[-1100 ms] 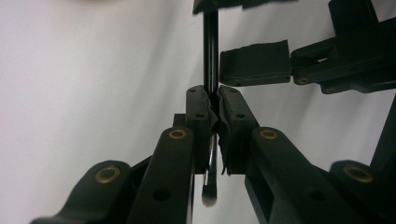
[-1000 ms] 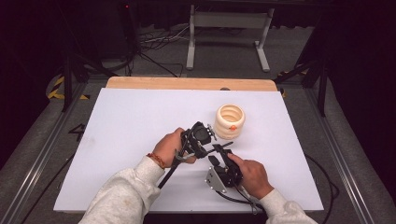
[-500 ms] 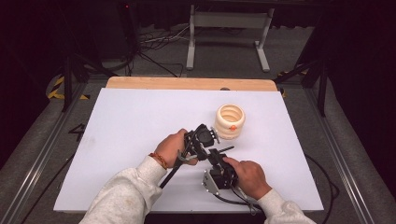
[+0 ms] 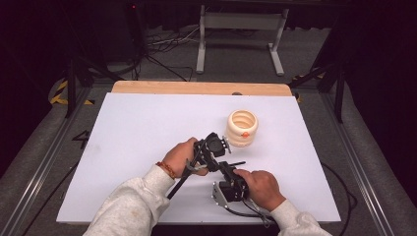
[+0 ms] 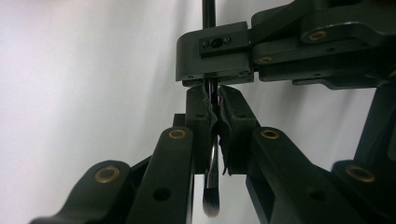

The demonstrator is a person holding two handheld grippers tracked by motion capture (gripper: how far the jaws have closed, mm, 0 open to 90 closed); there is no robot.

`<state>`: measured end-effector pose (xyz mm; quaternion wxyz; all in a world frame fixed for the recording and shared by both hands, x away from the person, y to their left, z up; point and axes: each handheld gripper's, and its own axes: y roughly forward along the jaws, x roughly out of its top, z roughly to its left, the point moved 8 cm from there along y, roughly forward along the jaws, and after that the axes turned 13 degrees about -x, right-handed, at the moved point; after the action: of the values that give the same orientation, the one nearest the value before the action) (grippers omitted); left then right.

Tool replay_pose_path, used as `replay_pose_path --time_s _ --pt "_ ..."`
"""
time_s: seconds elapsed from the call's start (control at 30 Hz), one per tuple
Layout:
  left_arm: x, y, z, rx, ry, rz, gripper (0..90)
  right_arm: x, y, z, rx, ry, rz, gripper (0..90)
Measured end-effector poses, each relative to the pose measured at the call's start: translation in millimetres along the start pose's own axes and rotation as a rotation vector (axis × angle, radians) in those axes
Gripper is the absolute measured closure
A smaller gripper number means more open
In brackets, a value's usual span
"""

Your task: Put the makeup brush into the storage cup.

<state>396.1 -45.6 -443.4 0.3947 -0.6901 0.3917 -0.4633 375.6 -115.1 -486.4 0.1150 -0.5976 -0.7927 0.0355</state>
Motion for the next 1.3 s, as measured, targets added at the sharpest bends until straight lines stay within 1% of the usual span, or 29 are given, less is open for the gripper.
replay_pose_path --time_s 0.13,0.23,0.27,0.3,0.33,0.37,0.4,0.5,0.53,0.6,0.63,0.67,0.7,0.73,0.77,0.83,0.87,0.9,0.93,0.97,1.0,1.03,1.07,1.1,1.17,1.2,1.23,1.27,1.3 --pt "-3.8 -6.6 -0.5 0.002 0.009 -0.034 82.8 -0.4 -0.3 -2.3 -0.003 0.017 -0.004 84.4" --pt "-11.0 -17.0 0.9 0.017 -0.009 -0.096 79.2 -4.2 0.2 -3.1 0.001 0.036 0.007 84.4" --pt "-14.4 -21.2 2.1 0.034 -0.008 -0.111 76.9 -6.4 0.5 -4.7 0.005 0.038 0.009 84.4" --pt "-17.8 -26.9 3.8 0.061 -0.013 -0.147 73.6 -7.7 0.7 -6.1 -0.001 0.062 0.01 84.3" --pt "-21.3 -32.1 3.2 0.059 -0.017 -0.17 70.9 -9.1 1.0 -7.6 0.005 0.075 0.006 84.4" --pt "-25.1 -38.5 2.7 0.067 0.0 -0.205 70.7 -9.6 0.5 -7.7 0.006 0.112 0.009 84.4" --pt "-28.3 -43.5 2.7 0.096 0.008 -0.233 68.9 -10.5 0.5 -9.7 0.0 0.141 0.005 84.3" --pt "-39.8 -54.5 5.7 0.186 0.024 -0.291 63.7 -14.0 -0.1 -12.6 0.009 0.175 0.012 84.4" --pt "-44.1 -57.3 7.2 0.226 0.013 -0.321 59.4 -14.7 -0.1 -12.9 0.009 0.188 0.012 84.4" --pt "-54.9 -59.6 6.1 0.251 0.019 -0.365 58.8 -16.8 -0.3 -15.0 0.014 0.21 0.01 84.3" --pt "-60.2 -61.9 6.2 0.287 0.032 -0.399 56.5 -17.9 -0.2 -16.7 0.01 0.229 0.012 84.3" --pt "-63.9 -62.7 6.7 0.308 0.03 -0.407 53.9 -18.9 -0.3 -17.7 0.02 0.251 0.007 84.4" --pt "-68.0 -63.4 6.9 0.306 0.018 -0.422 51.3 -19.6 0.0 -18.7 0.024 0.263 0.004 84.4" --pt "-71.8 -66.9 7.1 0.33 0.023 -0.471 47.3 -20.9 -0.2 -20.1 0.025 0.286 0.005 84.3" --pt "-75.3 -68.5 7.7 0.362 0.036 -0.492 44.8 -21.9 -0.2 -21.7 0.033 0.314 -0.002 84.3" --pt "-82.5 -67.3 8.8 0.364 0.024 -0.492 42.2 -23.7 -0.4 -25.0 0.035 0.351 -0.008 84.4" --pt "-86.0 -69.2 10.1 0.4 0.031 -0.522 38.3 -24.8 -1.2 -26.9 0.035 0.368 -0.013 84.4" --pt "-90.3 -69.4 10.9 0.425 0.042 -0.524 38.4 -25.1 -1.7 -29.0 0.032 0.402 -0.018 84.4" --pt "-94.2 -68.3 11.0 0.403 0.027 -0.525 35.9 -25.7 -2.3 -31.1 0.041 0.424 -0.029 84.4" --pt "-96.4 -69.0 11.1 0.398 0.017 -0.544 30.7 -26.3 -2.4 -33.6 0.039 0.457 -0.035 84.4" --pt "-99.1 -71.7 10.9 0.424 0.025 -0.589 27.7 -27.0 -2.8 -35.4 0.043 0.474 -0.039 84.4" --pt "-103.0 -73.3 10.5 0.455 0.044 -0.6 27.6 -27.9 -2.9 -37.7 0.052 0.501 -0.045 84.4" --pt "-105.8 -73.4 10.5 0.447 0.034 -0.609 26.3 -28.8 -3.3 -40.1 0.057 0.532 -0.05 84.4" --pt "-108.5 -75.9 10.4 0.457 0.029 -0.639 22.0 -29.6 -3.8 -42.5 0.062 0.562 -0.056 84.4" --pt "-114.5 -83.6 9.2 0.469 0.029 -0.701 19.9 -31.6 -4.5 -47.1 0.077 0.618 -0.067 84.4" --pt "-114.5 -83.6 9.2 0.469 0.029 -0.701 17.1 -33.3 -5.0 -51.1 0.085 0.667 -0.075 84.4" --pt "-116.3 -87.1 8.7 0.481 0.029 -0.729 15.8 -34.4 -5.2 -54.1 0.091 0.696 -0.084 84.4" --pt "-120.2 -92.5 8.2 0.494 0.034 -0.753 15.0 -35.8 -5.6 -56.9 0.097 0.724 -0.088 84.4" --pt "-120.2 -92.5 8.2 0.494 0.034 -0.753 12.8 -35.8 -5.6 -56.9 0.097 0.724 -0.088 84.4"
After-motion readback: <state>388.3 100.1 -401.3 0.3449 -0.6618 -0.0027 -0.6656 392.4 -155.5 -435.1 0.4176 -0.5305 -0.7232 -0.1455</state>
